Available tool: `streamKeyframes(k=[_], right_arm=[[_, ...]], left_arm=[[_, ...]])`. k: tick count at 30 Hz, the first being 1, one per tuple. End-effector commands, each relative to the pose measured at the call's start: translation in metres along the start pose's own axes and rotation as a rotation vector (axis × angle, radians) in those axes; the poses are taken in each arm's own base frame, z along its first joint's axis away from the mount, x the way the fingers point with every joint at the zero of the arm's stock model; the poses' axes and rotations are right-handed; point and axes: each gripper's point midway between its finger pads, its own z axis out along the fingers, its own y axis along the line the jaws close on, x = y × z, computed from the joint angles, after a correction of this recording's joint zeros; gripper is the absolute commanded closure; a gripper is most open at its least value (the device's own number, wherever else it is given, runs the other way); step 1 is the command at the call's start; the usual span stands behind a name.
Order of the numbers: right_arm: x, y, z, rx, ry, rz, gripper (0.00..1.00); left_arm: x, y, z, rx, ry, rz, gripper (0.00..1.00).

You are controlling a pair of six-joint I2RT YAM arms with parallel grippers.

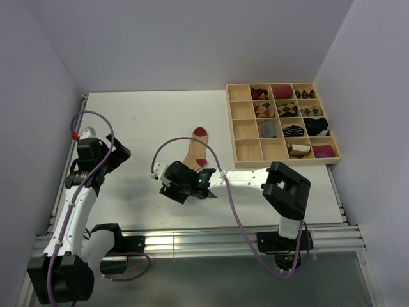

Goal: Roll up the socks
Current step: Roll the sock at the center of the board.

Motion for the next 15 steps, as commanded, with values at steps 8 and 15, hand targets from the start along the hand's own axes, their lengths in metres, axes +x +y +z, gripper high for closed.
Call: streamKeyframes(k=[8, 15], right_arm=[[-0.010, 0.001, 0.014, 0.074, 0.024, -0.161, 0.34], [-0.003, 0.002, 0.024, 0.082, 0.036, -0.176, 0.36]], left_arm=[[-0.010, -0.002, -0.002, 0.031, -0.030, 0.020, 0.02], [-0.004, -0.007, 0.000, 0.060, 0.005, 0.019, 0.02]])
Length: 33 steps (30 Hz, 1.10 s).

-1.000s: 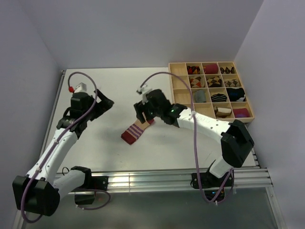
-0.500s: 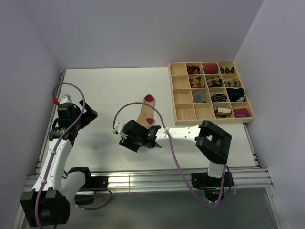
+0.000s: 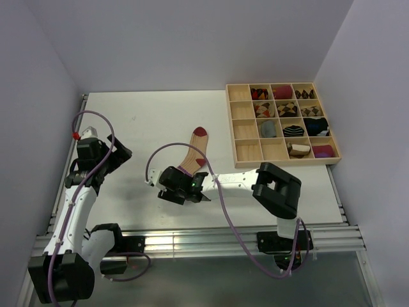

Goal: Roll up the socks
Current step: Roll the sock at the center of the board.

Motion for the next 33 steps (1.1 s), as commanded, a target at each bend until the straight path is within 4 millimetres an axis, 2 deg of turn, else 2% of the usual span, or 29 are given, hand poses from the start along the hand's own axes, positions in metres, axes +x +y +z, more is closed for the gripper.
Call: streamKeyframes(k=[1, 10, 18, 24, 27, 29, 30, 33], right_arm=[[-0.010, -0.002, 0.008, 0.024, -0.021, -0.021, 0.36], [-0.005, 0.005, 0.019, 0.020, -0.011, -0.055, 0.36], [0.000, 0.000, 0.032, 0.063, 0.001, -0.084, 0.36], [0.006, -0.001, 0.036, 0.074, 0.012, -0.098, 0.41], [0.012, -0.002, 0.039, 0.086, 0.030, -0.105, 0.52], [0.015, -0.001, 0.041, 0.083, 0.037, -0.104, 0.65], [0.015, 0.000, 0.040, 0.082, 0.035, -0.103, 0.76], [0.011, 0.001, 0.035, 0.075, 0.004, -0.075, 0.89]], left_arm=[[-0.006, -0.007, -0.001, 0.038, -0.019, 0.019, 0.02], [-0.005, -0.008, -0.001, 0.043, -0.014, 0.019, 0.03], [-0.004, -0.007, 0.000, 0.040, -0.012, 0.020, 0.03], [-0.004, -0.007, 0.000, 0.042, -0.012, 0.020, 0.03], [-0.004, -0.007, 0.000, 0.041, -0.010, 0.020, 0.03], [-0.003, -0.006, 0.001, 0.041, -0.005, 0.020, 0.03], [-0.003, -0.007, 0.001, 0.043, -0.005, 0.019, 0.03], [-0.002, -0.009, 0.001, 0.059, -0.007, 0.014, 0.04]])
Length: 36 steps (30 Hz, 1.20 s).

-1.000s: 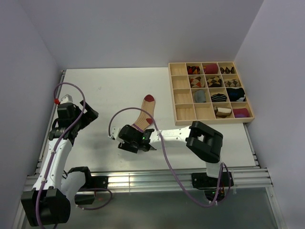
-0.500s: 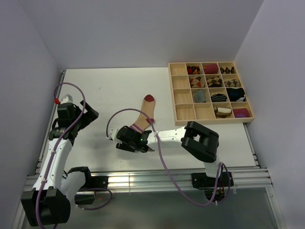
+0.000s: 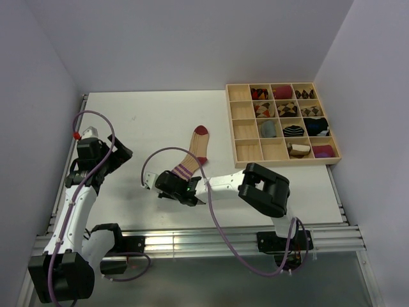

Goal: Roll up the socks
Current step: Roll the sock at the center of the board.

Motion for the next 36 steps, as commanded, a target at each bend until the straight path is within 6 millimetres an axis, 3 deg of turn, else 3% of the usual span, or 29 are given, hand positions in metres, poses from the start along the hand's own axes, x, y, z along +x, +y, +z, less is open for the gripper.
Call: streamKeyframes(k=[1, 5, 9, 13, 15, 16, 17, 19, 21, 27, 36], right_arm=[[0.010, 0.006, -0.004, -0.017, 0.014, 0.025, 0.91], [0.000, 0.008, -0.011, -0.062, -0.042, 0.089, 0.99], [-0.012, 0.005, -0.020, -0.128, -0.111, 0.195, 1.00], [-0.019, -0.010, -0.030, -0.202, -0.193, 0.351, 1.00], [-0.018, -0.010, -0.033, -0.257, -0.215, 0.404, 1.00], [-0.028, -0.006, -0.040, -0.330, -0.260, 0.450, 1.00], [-0.024, -0.018, -0.040, -0.338, -0.276, 0.484, 1.00], [-0.029, -0.014, -0.048, -0.446, -0.319, 0.579, 1.00], [-0.023, -0.027, -0.048, -0.486, -0.334, 0.654, 1.00], [-0.011, -0.039, -0.045, -0.641, -0.344, 0.857, 1.00], [0.003, -0.049, -0.036, -0.754, -0.313, 1.075, 1.00]], left_arm=[[-0.005, -0.009, 0.000, 0.059, -0.023, 0.011, 0.04], [0.007, -0.017, 0.000, 0.111, 0.029, -0.011, 0.06], [0.016, -0.022, -0.003, 0.130, 0.050, -0.038, 0.06], [0.036, -0.037, -0.004, 0.165, 0.093, -0.052, 0.07], [0.049, -0.042, -0.002, 0.175, 0.119, -0.076, 0.07], [0.054, -0.044, -0.001, 0.180, 0.131, -0.084, 0.07], [0.061, -0.044, 0.000, 0.182, 0.146, -0.094, 0.07], [0.070, -0.054, 0.002, 0.205, 0.165, -0.114, 0.08], [0.081, -0.059, 0.005, 0.205, 0.191, -0.142, 0.08], [0.114, -0.084, 0.012, 0.234, 0.263, -0.160, 0.09], [0.140, -0.096, 0.027, 0.208, 0.288, -0.220, 0.13]])
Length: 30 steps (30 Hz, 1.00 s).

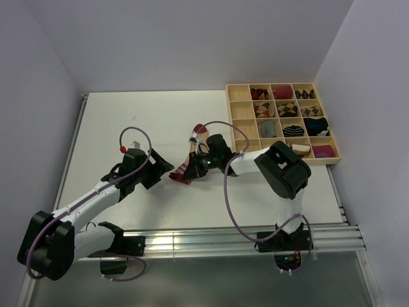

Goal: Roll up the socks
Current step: Roll the sock at the center of the board.

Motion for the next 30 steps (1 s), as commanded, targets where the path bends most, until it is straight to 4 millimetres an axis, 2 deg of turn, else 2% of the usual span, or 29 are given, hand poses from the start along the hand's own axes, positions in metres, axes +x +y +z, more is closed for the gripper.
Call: streamKeyframes(k=[1, 6, 13, 20, 25, 30], right_arm=[[0.000, 0.004, 0.000, -0.062, 0.013, 0.082, 1.00], [0.003, -0.007, 0.004, -0.020, 0.041, 0.128, 1.00], [0.012, -0.030, 0.001, 0.037, 0.058, 0.248, 1.00], [0.010, -0.028, -0.001, 0.014, 0.050, 0.242, 1.00], [0.012, -0.030, -0.001, 0.023, 0.052, 0.246, 1.00], [0.013, -0.032, -0.001, 0.031, 0.052, 0.247, 1.00]], left_arm=[[-0.004, -0.009, 0.009, 0.019, -0.054, -0.053, 0.13], [0.002, 0.000, 0.019, -0.010, -0.042, -0.109, 0.17], [0.004, -0.007, 0.033, -0.017, -0.018, -0.107, 0.19], [0.008, -0.003, 0.045, -0.044, 0.001, -0.119, 0.24], [0.015, -0.010, 0.053, -0.038, 0.041, -0.117, 0.28], [0.019, -0.013, 0.057, -0.046, 0.068, -0.118, 0.36]])
